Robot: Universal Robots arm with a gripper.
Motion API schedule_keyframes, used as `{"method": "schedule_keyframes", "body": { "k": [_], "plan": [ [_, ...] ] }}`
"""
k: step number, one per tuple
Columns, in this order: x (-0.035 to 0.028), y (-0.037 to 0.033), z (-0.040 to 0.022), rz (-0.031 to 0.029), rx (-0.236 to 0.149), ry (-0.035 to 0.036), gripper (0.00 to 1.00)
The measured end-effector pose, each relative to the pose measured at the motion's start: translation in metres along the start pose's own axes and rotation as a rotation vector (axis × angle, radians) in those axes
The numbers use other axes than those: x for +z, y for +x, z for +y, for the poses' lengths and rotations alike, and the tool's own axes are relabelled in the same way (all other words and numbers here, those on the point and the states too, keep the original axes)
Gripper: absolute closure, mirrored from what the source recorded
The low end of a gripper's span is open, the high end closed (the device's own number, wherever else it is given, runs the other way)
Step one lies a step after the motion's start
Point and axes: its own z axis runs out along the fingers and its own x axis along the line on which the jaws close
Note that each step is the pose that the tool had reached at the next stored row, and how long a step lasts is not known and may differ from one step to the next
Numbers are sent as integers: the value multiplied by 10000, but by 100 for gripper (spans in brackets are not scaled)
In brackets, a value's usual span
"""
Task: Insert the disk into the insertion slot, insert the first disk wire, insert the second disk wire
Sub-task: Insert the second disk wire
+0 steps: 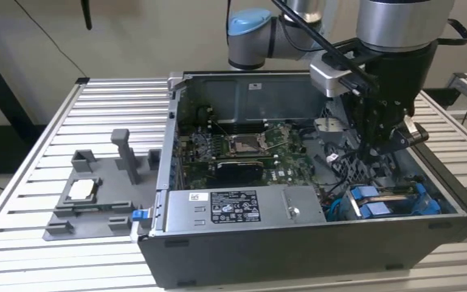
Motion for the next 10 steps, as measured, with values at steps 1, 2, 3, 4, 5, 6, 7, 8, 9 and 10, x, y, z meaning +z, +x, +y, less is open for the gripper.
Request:
{"method": "schedule_keyframes", "body": {
  "k": [1, 2, 3, 4, 5, 6, 7, 8, 9, 10],
  "plan": [
    [1, 10, 2, 8, 50, -7, 84],
    [1, 26, 4, 13, 87, -22, 84],
    [2, 43, 8, 9, 100, -57, 84],
    [3, 58, 9, 1, 102, -98, 84],
    [5, 75, 6, -10, 100, -150, 84],
    [8, 93, 0, -22, 98, -205, 84],
    [11, 111, -7, -34, 97, -251, 84],
    [14, 129, -14, -44, 96, -291, 84],
    [17, 145, -18, -52, 95, -320, 84],
    [19, 160, -21, -56, 95, -341, 84]
  ]
}}
